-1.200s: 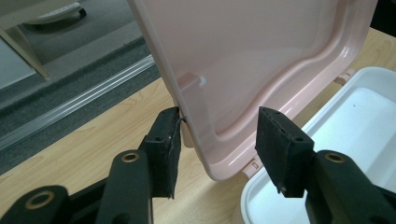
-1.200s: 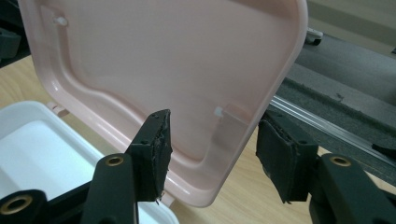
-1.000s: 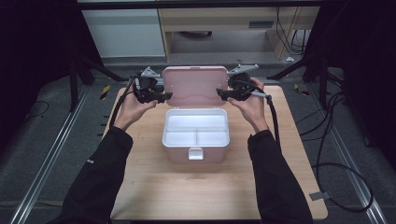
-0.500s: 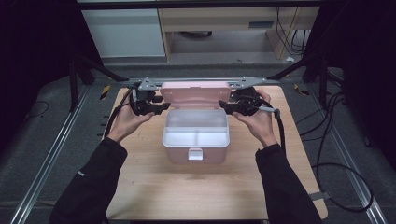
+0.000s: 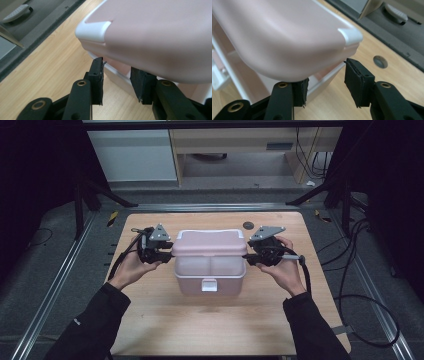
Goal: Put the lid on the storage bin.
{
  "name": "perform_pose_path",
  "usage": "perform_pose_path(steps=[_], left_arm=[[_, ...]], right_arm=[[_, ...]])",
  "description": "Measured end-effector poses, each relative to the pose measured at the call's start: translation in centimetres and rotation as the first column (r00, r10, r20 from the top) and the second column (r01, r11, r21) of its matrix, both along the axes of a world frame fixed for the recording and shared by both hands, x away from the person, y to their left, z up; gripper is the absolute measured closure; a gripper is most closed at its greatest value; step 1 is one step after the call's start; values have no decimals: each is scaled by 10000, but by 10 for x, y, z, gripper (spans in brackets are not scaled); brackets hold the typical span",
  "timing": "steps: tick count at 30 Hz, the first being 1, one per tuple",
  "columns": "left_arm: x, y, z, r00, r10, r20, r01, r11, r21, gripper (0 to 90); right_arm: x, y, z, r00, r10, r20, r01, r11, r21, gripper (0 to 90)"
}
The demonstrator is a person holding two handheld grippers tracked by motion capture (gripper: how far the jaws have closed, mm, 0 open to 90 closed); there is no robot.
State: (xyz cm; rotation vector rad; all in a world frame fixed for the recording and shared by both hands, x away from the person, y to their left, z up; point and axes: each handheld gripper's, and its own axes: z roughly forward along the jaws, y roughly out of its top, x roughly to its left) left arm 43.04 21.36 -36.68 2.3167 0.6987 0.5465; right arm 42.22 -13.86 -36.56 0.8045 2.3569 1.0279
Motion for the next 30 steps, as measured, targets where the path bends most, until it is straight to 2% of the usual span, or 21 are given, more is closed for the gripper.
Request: perform_pose_path(steps=[3, 5, 8, 9, 11, 14, 19, 20, 21, 24, 27, 29, 30], left_arm=[[-3, 2, -6, 10000, -9, -66, 9, 10000, -23, 626], [-4, 3, -8, 10000, -6, -85, 5, 10000, -37, 623], [-7, 9, -14, 9998, 134, -127, -132, 9998, 178, 613], [-9, 13, -16, 9997, 217, -65, -216, 9996, 199, 610], [-12, 22, -19, 9990, 352, -269, -357, 9992, -197, 599], [-17, 33, -28, 9970, 705, -320, -706, 9975, -31, 582], [-23, 45, -48, 9901, 1218, -704, -1240, 9919, -276, 557], [-23, 45, -48, 9901, 1218, -704, -1240, 9919, -276, 550], [-24, 46, -53, 9880, 1318, -810, -1350, 9902, -356, 540], [-28, 51, -67, 9837, 1414, -1113, -1495, 9864, -682, 492], [-31, 54, -77, 9790, 1610, -1253, -1724, 9813, -860, 467], [-32, 55, -83, 9771, 1595, -1409, -1689, 9840, -575, 449], [-32, 55, -83, 9771, 1595, -1409, -1689, 9840, -575, 439]], right_arm=[[-3, -4, -7, 9999, -73, -93, 70, 9997, -254, 538], [-4, -6, -8, 9999, -83, -106, 80, 9997, -232, 539], [-8, -16, -11, 9994, -350, -54, 349, 9989, -317, 533], [-8, -19, -13, 9992, -398, -72, 396, 9990, -225, 532], [-10, -25, -16, 9984, -556, -113, 554, 9984, -125, 517], [-13, -35, -25, 9960, -863, -239, 864, 9962, 54, 488], [-22, -51, -39, 9864, -1577, -461, 1594, 9865, 374, 414], [-22, -51, -39, 9864, -1577, -461, 1594, 9865, 374, 414], [-26, -58, -45, 9793, -1970, -462, 1991, 9789, 453, 378], [-31, -68, -54, 9714, -2292, -627, 2329, 9707, 599, 348], [-35, -80, -63, 9603, -2703, -686, 2736, 9608, 445, 322], [-36, -87, -69, 9509, -2943, -959, 2996, 9529, 463, 311], [-36, -87, -69, 9509, -2943, -959, 2996, 9529, 463, 311]])
